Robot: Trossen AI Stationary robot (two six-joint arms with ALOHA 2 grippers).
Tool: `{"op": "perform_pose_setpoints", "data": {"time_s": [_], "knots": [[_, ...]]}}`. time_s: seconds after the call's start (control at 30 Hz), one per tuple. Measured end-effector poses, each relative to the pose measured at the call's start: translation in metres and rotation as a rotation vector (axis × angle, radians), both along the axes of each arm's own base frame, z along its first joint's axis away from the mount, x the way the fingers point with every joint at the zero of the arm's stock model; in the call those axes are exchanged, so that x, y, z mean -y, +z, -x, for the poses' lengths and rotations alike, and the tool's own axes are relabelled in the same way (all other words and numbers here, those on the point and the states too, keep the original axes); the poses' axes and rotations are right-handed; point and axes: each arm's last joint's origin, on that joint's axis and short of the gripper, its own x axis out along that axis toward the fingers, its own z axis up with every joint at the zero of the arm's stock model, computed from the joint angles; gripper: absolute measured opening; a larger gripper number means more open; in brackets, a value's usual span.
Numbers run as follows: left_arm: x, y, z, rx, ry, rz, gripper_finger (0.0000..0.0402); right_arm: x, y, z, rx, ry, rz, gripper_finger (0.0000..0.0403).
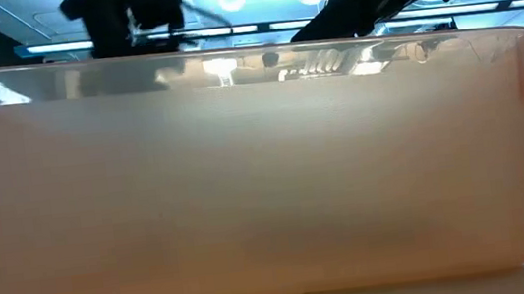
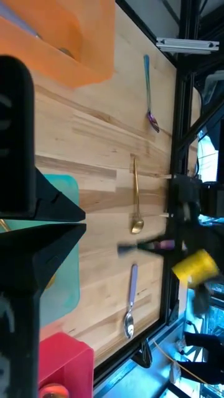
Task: Sort silverware by color (type)
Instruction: Put the blue spoon into the red bin
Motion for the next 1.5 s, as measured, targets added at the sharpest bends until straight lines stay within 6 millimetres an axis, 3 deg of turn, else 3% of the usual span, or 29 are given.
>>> {"op": "perform_pose_setpoints", "data": {"time_s": [0.13, 0.27, 0.57, 0.77, 1.13, 1.5], "knots": [[-0.029, 0.031, -0.015, 0.108, 0.015, -0.090, 0.0003, 0.000, 0.000, 0.000, 0.001, 0.006, 0.016, 0.0000], [-0.058, 0.044, -0.035, 0.155, -0.022, -0.154, 0.0003, 0.000, 0.000, 0.000, 0.007, 0.007, 0.019, 0.0000], [-0.127, 0.033, -0.089, 0.146, -0.173, -0.212, 0.0003, 0.000, 0.000, 0.000, 0.005, 0.007, 0.020, 0.0000], [-0.167, 0.015, -0.111, 0.181, -0.206, -0.154, 0.0003, 0.000, 0.000, 0.000, 0.001, 0.010, 0.027, 0.0000], [-0.193, -0.017, -0.119, 0.176, -0.220, -0.081, 0.0002, 0.000, 0.000, 0.000, 0.000, 0.017, 0.045, 0.0000], [-0.196, -0.019, -0.120, 0.237, -0.237, -0.035, 0.0016, 0.000, 0.000, 0.000, 0.002, 0.016, 0.045, 0.0000]]}}
